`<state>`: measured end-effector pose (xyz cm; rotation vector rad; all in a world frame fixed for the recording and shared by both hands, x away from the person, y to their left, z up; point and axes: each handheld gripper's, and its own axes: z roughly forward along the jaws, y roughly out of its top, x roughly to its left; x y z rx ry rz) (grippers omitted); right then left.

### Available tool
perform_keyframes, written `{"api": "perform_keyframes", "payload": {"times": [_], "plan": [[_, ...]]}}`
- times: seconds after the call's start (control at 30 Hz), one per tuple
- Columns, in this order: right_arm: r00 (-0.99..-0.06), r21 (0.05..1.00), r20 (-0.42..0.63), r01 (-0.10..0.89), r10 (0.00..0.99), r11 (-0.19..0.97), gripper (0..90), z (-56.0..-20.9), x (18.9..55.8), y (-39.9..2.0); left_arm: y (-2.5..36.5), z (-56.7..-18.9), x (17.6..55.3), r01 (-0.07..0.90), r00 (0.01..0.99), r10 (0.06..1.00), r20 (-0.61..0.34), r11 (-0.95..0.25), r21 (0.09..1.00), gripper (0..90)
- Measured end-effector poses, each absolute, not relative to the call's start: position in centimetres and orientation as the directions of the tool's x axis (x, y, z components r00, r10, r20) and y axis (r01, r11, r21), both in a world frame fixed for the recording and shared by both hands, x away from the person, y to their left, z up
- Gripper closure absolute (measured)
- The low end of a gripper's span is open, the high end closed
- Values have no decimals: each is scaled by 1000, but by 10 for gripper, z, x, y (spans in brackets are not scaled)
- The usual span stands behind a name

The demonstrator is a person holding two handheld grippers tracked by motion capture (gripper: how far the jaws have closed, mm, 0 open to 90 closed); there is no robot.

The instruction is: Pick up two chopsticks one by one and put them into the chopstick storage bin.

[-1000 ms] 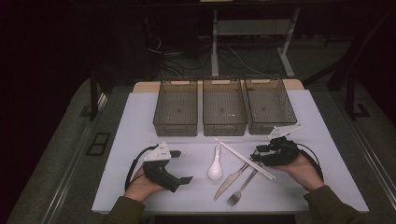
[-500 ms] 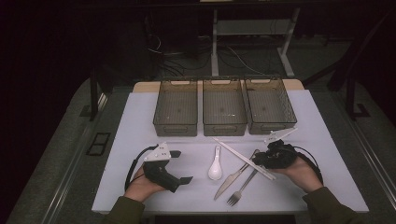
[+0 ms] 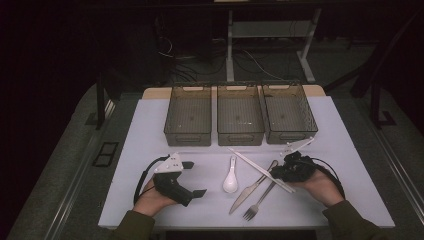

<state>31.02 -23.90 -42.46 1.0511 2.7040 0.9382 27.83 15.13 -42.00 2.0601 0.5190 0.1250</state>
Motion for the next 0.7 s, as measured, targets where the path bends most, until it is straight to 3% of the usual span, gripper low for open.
{"api": "perform_keyframes", "payload": {"times": [0.7], "plan": [[-754, 555, 117, 589, 646, 588, 783, -433, 316, -241, 151, -420, 278, 309, 906, 407, -119, -441, 843, 0]]}}
